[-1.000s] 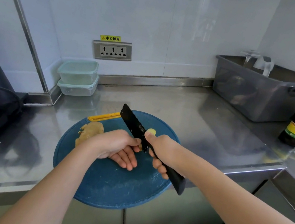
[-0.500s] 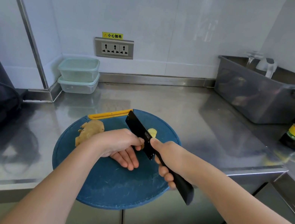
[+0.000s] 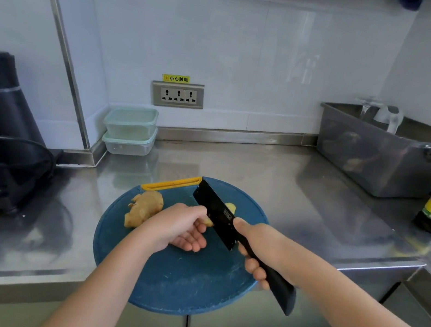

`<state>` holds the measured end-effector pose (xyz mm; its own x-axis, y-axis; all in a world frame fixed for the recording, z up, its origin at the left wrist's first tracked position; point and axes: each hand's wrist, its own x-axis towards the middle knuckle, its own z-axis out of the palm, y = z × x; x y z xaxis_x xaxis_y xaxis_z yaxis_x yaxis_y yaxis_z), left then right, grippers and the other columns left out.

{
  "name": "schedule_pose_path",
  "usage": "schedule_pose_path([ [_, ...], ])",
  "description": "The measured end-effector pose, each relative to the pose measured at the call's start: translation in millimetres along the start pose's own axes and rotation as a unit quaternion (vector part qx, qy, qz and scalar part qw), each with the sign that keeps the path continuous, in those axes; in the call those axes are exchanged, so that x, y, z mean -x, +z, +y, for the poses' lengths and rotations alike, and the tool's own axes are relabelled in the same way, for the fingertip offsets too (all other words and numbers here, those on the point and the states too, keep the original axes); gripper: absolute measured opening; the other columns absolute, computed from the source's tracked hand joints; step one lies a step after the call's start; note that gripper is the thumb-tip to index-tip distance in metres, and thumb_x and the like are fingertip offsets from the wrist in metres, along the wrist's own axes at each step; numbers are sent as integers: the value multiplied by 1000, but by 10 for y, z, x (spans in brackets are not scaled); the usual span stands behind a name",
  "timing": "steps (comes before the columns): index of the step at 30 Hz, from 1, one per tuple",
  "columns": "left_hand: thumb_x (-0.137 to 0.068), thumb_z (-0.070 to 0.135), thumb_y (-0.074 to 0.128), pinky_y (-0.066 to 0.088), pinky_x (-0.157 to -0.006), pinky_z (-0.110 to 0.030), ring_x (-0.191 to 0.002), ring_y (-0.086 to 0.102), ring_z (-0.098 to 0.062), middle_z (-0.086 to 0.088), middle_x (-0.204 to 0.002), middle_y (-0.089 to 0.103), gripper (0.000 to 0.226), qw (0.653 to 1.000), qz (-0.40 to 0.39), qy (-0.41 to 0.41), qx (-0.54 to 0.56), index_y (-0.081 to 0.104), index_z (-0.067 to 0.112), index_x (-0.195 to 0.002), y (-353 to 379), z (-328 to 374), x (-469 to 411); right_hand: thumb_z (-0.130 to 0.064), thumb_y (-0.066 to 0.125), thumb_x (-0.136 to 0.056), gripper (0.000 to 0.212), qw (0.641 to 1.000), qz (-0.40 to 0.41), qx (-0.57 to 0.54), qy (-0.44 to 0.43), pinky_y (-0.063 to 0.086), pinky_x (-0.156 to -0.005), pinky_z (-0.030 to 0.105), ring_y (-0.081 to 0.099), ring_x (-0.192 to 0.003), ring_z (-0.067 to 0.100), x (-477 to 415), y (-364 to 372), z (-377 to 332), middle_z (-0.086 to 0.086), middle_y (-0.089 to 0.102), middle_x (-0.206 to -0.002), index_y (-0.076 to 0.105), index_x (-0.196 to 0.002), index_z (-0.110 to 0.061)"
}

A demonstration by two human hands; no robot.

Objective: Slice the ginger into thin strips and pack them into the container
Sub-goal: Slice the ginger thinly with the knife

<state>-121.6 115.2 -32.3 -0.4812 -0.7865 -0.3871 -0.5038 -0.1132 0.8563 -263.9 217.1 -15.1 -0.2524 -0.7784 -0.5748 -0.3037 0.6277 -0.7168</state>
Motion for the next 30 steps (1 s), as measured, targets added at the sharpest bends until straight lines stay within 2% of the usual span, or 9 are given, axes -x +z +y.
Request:
schedule_pose_path([
  [3, -90, 18, 47, 42, -40, -19, -44, 55, -14, -9, -58, 64, 20, 999, -30, -11, -4, 54, 5, -76, -31, -8, 81, -59, 31, -97, 51, 1000, -14, -8, 5, 30, -38, 21, 31, -35, 13, 117, -48, 152, -1, 38, -45, 38, -68, -17],
  [7, -90, 21, 51, 44, -43, -18, -48, 58, -14, -8, -62, 66, 21, 998, -58, -25, -27, 60, 4, -82, -48, -5, 178, -57, 30, -98, 51, 1000, 6, 3, -9, 32, -38, 20, 33, -33, 15, 187, -6, 183, 1, 40, -45, 38, -69, -15],
  [11, -90, 19, 48, 44, -43, -17, -48, 59, -12, -6, -63, 68, 23, 993, -60, -58, -78, 64, 3, -85, -80, 22, 238, -56, 27, -99, 53, 998, 27, 60, -16, 37, -43, 23, 36, -38, 17, 201, 53, 120, 6, 43, -50, 40, -72, -12],
  [15, -90, 19, 47, 43, -41, -15, -45, 58, -9, -4, -60, 67, 23, 987, -57, -97, -119, 64, 5, -83, -116, 46, 269, -56, 27, -99, 53, 994, 30, 96, -46, 40, -44, 25, 38, -35, 17, 175, 75, 152, 7, 45, -50, 40, -77, -10],
  [20, -90, 20, 49, 42, -41, -15, -44, 56, -9, -4, -59, 66, 23, 985, -54, -103, -130, 64, 6, -81, -166, 10, 293, -56, 27, -99, 55, 992, 35, 104, -65, 43, -45, 24, 39, -35, 16, 171, 85, 185, 7, 46, -51, 44, -85, -6],
  [22, -90, 21, 48, 43, -43, -15, -45, 56, -10, -4, -60, 66, 24, 984, -62, -95, -137, 65, 6, -81, -185, -7, 310, -57, 26, -98, 56, 992, 36, 112, -53, 42, -45, 25, 40, -35, 17, 178, 87, 172, 8, 46, -51, 45, -89, -5],
  [24, -91, 23, 50, 43, -45, -16, -47, 56, -10, -4, -62, 66, 25, 984, -75, -71, -144, 68, 6, -85, -187, -9, 339, -56, 26, -99, 54, 990, 36, 122, -59, 41, -42, 23, 39, -32, 17, 175, 84, 166, 7, 46, -48, 42, -83, -7],
  [27, -91, 30, 55, 44, -47, -17, -50, 55, -12, -4, -64, 63, 30, 991, -80, 4, -111, 70, 5, -94, -157, -11, 361, -56, 26, -99, 52, 988, 36, 132, -68, 40, -42, 23, 38, -31, 16, 187, 62, 156, 7, 46, -47, 40, -79, -10],
  [30, -94, 29, 53, 45, -51, -18, -55, 55, -13, -4, -70, 65, 27, 993, -76, 53, -78, 71, 9, -100, -118, -34, 343, -56, 26, -99, 53, 988, 28, 130, -75, 40, -43, 23, 37, -32, 16, 205, 47, 163, 6, 45, -47, 41, -78, -10],
])
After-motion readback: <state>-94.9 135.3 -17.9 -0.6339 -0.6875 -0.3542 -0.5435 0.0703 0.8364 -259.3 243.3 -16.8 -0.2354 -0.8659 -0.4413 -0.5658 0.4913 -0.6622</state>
